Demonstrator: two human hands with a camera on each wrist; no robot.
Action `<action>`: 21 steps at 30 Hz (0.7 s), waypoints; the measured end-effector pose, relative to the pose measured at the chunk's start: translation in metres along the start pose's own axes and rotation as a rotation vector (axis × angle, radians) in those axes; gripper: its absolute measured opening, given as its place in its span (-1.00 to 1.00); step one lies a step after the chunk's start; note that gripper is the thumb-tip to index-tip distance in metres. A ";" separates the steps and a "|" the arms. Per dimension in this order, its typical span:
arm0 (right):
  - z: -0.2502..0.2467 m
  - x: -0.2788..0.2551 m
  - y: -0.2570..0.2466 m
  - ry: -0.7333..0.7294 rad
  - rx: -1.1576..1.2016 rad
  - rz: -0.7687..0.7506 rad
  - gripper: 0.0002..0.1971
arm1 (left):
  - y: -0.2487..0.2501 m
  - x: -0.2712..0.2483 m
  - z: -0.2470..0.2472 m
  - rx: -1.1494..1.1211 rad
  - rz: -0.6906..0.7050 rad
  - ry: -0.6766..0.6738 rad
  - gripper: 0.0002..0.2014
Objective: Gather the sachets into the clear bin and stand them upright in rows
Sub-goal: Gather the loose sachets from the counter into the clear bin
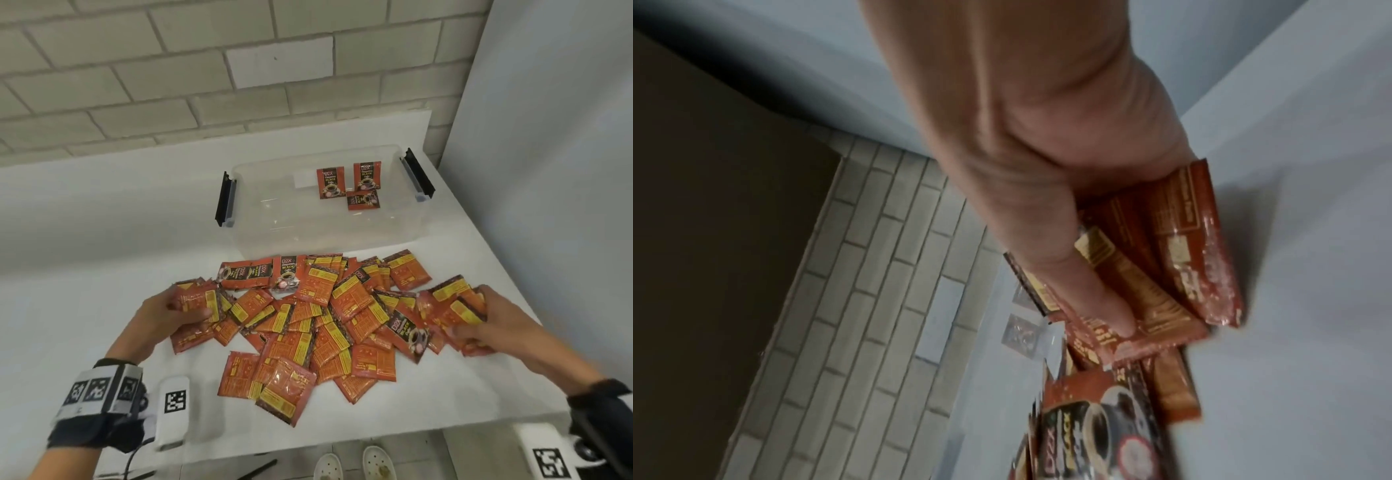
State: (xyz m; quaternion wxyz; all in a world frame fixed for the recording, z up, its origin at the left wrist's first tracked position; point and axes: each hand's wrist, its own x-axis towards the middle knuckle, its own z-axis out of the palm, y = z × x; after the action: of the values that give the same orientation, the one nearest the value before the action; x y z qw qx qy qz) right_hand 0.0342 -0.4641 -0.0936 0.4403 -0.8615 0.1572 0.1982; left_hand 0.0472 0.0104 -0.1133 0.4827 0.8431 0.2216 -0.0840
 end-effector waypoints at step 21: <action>0.010 0.098 -0.060 -0.173 0.020 -0.084 -0.77 | 0.043 0.050 -0.008 0.158 0.010 -0.257 -0.57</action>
State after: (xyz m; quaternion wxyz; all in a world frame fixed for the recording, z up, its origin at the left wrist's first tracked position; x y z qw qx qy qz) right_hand 0.1445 -0.4316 -0.1044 0.4688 -0.8425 0.0845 0.2515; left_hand 0.1109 0.0126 -0.0936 0.4397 0.8618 0.1464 -0.2062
